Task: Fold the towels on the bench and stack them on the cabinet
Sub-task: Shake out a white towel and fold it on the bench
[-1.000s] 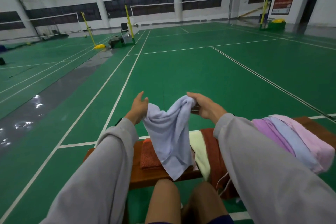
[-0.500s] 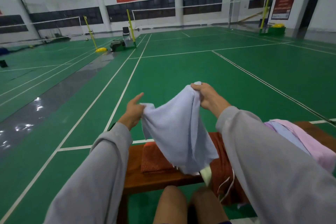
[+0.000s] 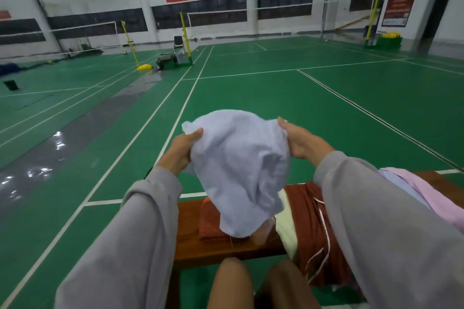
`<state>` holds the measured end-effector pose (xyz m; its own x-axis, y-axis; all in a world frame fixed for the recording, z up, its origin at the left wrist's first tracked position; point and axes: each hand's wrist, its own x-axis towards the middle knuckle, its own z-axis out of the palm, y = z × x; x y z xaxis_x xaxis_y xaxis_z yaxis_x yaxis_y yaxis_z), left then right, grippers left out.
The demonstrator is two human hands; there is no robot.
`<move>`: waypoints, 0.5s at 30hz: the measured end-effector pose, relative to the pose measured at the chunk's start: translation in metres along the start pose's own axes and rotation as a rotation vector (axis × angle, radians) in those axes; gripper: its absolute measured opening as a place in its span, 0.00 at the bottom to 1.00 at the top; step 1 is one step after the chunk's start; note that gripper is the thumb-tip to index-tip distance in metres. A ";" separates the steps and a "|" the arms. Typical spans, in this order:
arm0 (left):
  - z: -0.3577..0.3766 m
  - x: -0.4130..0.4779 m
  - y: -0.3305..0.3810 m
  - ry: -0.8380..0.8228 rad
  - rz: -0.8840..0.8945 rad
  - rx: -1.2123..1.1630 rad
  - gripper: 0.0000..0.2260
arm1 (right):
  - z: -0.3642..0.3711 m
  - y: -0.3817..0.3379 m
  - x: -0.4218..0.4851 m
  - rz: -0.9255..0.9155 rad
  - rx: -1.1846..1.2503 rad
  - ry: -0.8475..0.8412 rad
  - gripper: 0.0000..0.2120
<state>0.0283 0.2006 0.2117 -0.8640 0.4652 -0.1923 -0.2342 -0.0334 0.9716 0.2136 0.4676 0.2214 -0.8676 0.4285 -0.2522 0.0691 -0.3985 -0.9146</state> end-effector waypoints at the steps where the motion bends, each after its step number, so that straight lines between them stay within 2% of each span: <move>1: 0.000 0.002 0.006 0.027 -0.019 0.130 0.23 | -0.001 0.004 -0.003 0.069 -0.116 -0.058 0.18; 3: 0.002 0.003 0.017 0.135 0.021 0.301 0.31 | -0.002 0.002 -0.005 0.072 -0.156 -0.078 0.12; 5: 0.002 0.004 0.031 0.219 0.192 0.209 0.35 | 0.002 -0.006 0.000 -0.071 0.038 0.038 0.16; 7: 0.002 0.005 0.038 0.169 0.299 0.045 0.24 | 0.007 -0.011 0.003 -0.134 0.190 0.080 0.15; 10: 0.003 -0.004 0.026 0.048 0.205 0.284 0.12 | 0.011 0.000 -0.001 0.012 -0.061 0.086 0.07; 12: 0.003 -0.007 0.017 -0.006 0.166 0.324 0.12 | 0.011 0.002 0.002 -0.018 -0.083 0.160 0.03; 15: 0.007 -0.003 0.019 0.059 0.243 0.121 0.14 | 0.014 -0.012 0.003 -0.178 0.172 0.282 0.08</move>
<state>0.0297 0.2045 0.2318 -0.9138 0.4037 0.0445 0.0353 -0.0302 0.9989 0.2033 0.4626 0.2358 -0.6869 0.7004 -0.1936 -0.1748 -0.4179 -0.8915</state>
